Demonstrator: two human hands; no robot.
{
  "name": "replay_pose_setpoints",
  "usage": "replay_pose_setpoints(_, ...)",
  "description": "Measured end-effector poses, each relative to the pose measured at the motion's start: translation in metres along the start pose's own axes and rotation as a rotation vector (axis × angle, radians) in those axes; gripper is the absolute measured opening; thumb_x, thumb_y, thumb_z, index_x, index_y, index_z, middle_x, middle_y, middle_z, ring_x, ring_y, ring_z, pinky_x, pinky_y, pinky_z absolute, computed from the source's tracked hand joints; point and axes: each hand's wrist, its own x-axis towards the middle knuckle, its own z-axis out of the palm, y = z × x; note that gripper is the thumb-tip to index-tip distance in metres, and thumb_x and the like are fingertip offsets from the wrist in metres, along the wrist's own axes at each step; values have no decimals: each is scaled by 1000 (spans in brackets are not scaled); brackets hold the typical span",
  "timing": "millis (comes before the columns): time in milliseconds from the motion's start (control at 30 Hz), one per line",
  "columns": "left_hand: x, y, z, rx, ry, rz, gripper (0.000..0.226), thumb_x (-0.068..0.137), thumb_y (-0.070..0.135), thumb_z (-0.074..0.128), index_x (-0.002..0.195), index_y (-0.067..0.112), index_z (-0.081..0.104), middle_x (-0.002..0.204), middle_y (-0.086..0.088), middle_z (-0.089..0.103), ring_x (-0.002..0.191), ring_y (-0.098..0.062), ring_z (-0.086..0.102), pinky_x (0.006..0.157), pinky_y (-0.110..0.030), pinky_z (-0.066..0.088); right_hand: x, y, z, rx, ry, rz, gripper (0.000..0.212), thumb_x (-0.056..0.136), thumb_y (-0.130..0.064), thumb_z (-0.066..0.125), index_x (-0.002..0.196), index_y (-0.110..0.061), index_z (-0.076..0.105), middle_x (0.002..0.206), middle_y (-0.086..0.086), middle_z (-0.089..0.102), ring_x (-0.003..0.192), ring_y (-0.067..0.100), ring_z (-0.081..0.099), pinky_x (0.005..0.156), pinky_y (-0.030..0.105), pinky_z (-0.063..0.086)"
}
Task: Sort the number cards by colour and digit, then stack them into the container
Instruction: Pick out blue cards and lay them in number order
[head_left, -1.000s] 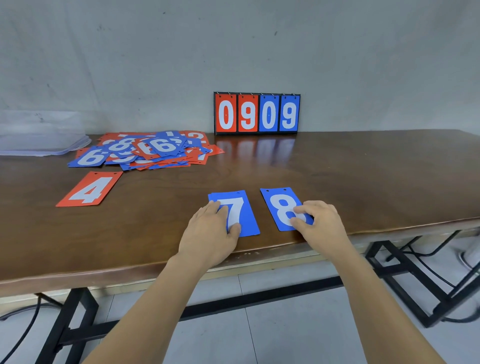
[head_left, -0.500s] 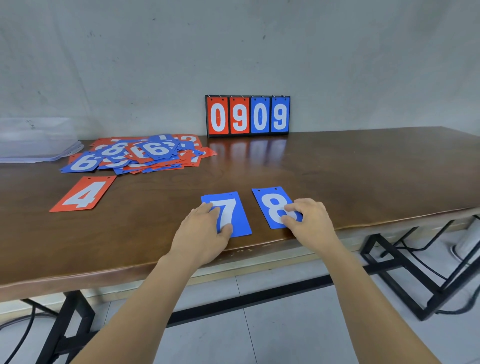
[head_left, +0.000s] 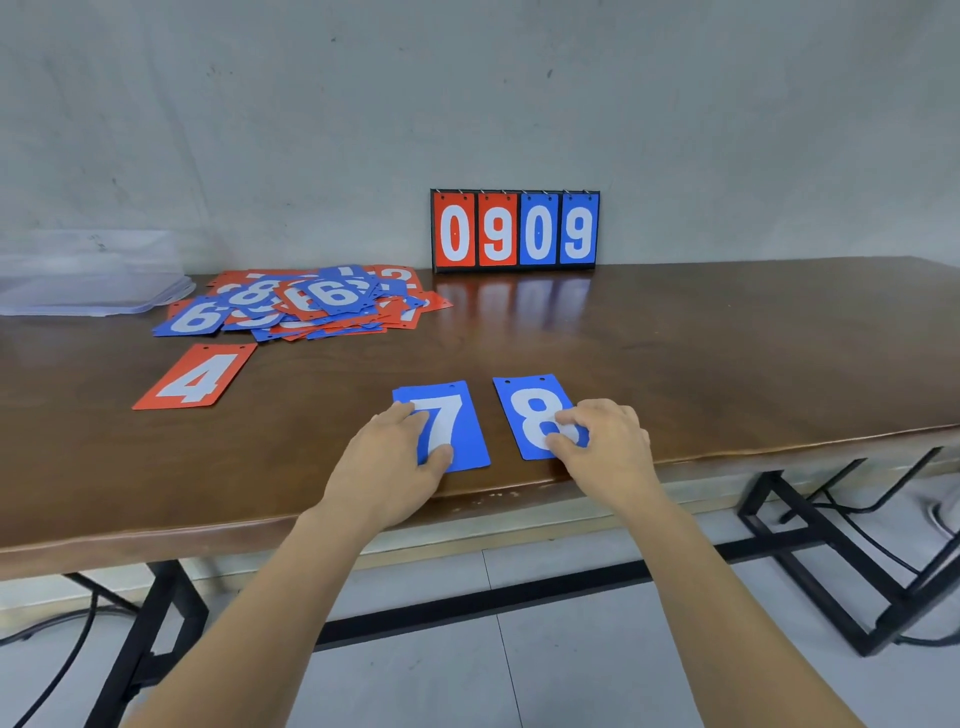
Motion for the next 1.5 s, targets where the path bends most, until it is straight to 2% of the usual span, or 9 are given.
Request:
replay_pose_setpoints(200, 2, -11, -2, -267, 57, 2, 55, 101, 40, 41, 151, 20, 29, 161, 4, 20, 148, -10, 11, 116, -30, 20, 5, -6, -7, 222, 102, 24, 34, 91, -31, 61, 124, -20, 62, 124, -3, 60, 115, 17, 49, 94, 34, 44)
replay_pose_setpoints(333, 9, -26, -12, -322, 104, -10, 51, 102, 37, 41, 150, 21, 34, 157, 5, 28, 145, -11, 24, 115, -30, 25, 20, -28, -8, 273, 75, -17, 31, 91, -26, 60, 122, -21, 64, 123, -4, 60, 112, 14, 53, 97, 37, 45)
replay_pose_setpoints(467, 27, -53, -29, -291, 178, -42, 46, 102, 34, 43, 147, 23, 39, 151, 4, 40, 135, -12, 39, 109, -29, 35, 43, -66, -2, 268, 11, -105, 26, 93, -25, 60, 118, -21, 67, 121, -4, 62, 107, 11, 55, 95, 30, 44)
replay_pose_setpoints(733, 104, -123, -70, -191, 213, -122, 46, 101, 34, 45, 146, 21, 41, 149, -2, 43, 134, -19, 43, 109, -33, 35, 131, -154, 30, 170, -126, -207, 30, 92, -34, 63, 119, -23, 66, 120, -4, 65, 108, 10, 58, 89, 34, 54)
replay_pose_setpoints(1000, 207, -214, -97, -177, 200, -159, 54, 96, 24, 57, 145, 8, 42, 147, -10, 46, 135, -25, 43, 111, -35, 33, 230, -216, 104, 65, -261, -101, 56, 84, -48, 67, 124, -10, 57, 125, 5, 61, 111, 22, 58, 93, 37, 49)
replay_pose_setpoints(1200, 265, -258, -101, -165, 156, -159, 60, 92, 28, 64, 144, 8, 42, 145, -9, 48, 132, -25, 45, 107, -35, 35, 275, -246, 168, -48, -260, -41, 96, 69, -72, 66, 139, -11, 41, 140, 10, 43, 132, 32, 36, 104, 42, 37)
replay_pose_setpoints(1267, 277, -268, -98, -175, 137, -151, 63, 91, 30, 66, 145, 9, 41, 146, -8, 47, 133, -23, 44, 107, -34, 35, 283, -250, 180, -123, -297, 35, 105, 68, -71, 68, 146, -12, 31, 147, 12, 34, 137, 33, 29, 108, 45, 32)
replay_pose_setpoints(1400, 294, -277, -91, -163, 97, -140, 68, 89, 37, 67, 147, 15, 39, 148, -4, 44, 133, -22, 44, 108, -36, 39, 299, -241, 185, -19, -305, 140, 91, 73, -51, 77, 142, -12, 34, 145, 9, 39, 134, 30, 34, 105, 42, 36)
replay_pose_setpoints(1500, 301, -280, -88, -158, 91, -142, 68, 88, 38, 67, 147, 18, 39, 148, -4, 43, 133, -22, 44, 106, -37, 41, 306, -229, 179, 321, -237, 187, 47, 81, -18, 75, 121, -5, 55, 124, 11, 59, 113, 29, 56, 86, 35, 46)
